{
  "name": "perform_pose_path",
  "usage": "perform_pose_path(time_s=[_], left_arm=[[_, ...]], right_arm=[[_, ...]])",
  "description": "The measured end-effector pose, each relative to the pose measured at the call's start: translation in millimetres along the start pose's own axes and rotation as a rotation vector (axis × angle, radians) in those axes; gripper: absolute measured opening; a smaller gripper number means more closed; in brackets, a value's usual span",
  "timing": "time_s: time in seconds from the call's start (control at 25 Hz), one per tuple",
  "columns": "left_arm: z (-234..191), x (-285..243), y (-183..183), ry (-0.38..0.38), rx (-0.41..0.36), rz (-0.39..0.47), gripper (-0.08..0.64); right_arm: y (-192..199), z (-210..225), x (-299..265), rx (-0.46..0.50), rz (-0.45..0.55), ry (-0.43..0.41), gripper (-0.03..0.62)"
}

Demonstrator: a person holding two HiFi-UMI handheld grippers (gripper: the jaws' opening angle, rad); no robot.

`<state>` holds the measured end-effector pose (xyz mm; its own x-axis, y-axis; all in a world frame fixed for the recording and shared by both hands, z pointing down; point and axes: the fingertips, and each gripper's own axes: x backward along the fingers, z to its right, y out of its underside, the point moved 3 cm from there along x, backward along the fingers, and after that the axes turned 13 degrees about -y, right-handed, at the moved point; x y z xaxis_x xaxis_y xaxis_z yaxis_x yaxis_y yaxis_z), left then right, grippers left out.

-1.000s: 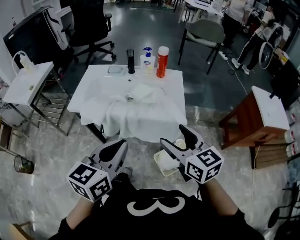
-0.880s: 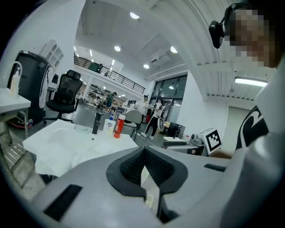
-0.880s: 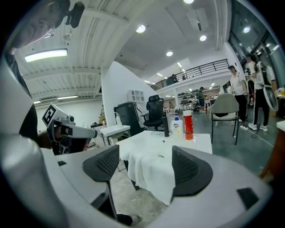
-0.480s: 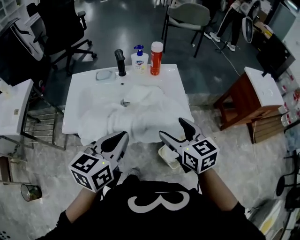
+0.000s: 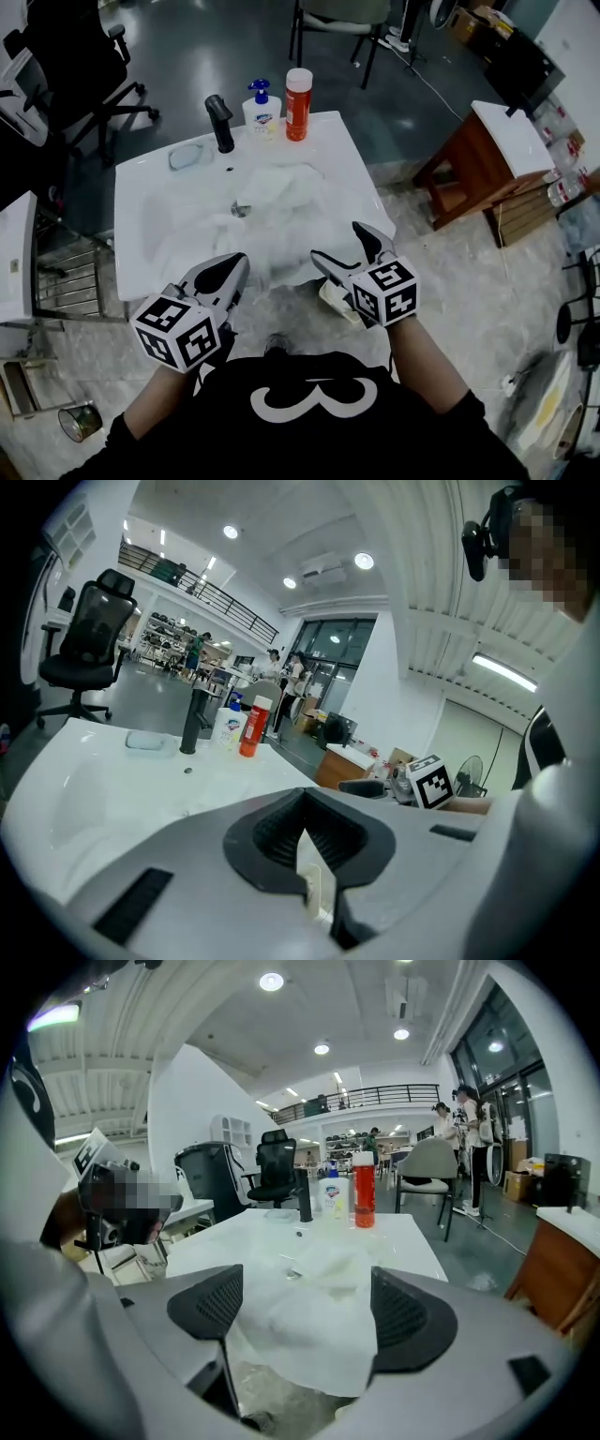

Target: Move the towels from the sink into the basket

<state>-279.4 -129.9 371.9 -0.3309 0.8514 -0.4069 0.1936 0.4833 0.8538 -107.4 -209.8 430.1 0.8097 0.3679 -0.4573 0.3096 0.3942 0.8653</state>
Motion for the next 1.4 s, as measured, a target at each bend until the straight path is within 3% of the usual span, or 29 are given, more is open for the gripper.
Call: perform_pose_path(time_s=[0.28, 0.68, 0.92, 1.4], left_arm=[[-32, -24, -3, 0.040, -0.008, -0.034, 0.005], [-53, -47, -3, 0.068, 0.004, -0.082, 0.005], [-63, -53, -5, 0.075, 0.016, -0.080, 0.005], [-67, -54, -3, 0.091, 0.039, -0.084, 0.005]], right_arm=[[22, 24, -34, 0.009, -0.097, 0.085, 0.403], [53, 57, -65, -0.008, -0.230, 0.133, 0.426], [63, 65, -69, -0.078, -0.224, 0.145, 0.426], [64, 69, -67, -0.085, -0.208, 0.158, 0.422]])
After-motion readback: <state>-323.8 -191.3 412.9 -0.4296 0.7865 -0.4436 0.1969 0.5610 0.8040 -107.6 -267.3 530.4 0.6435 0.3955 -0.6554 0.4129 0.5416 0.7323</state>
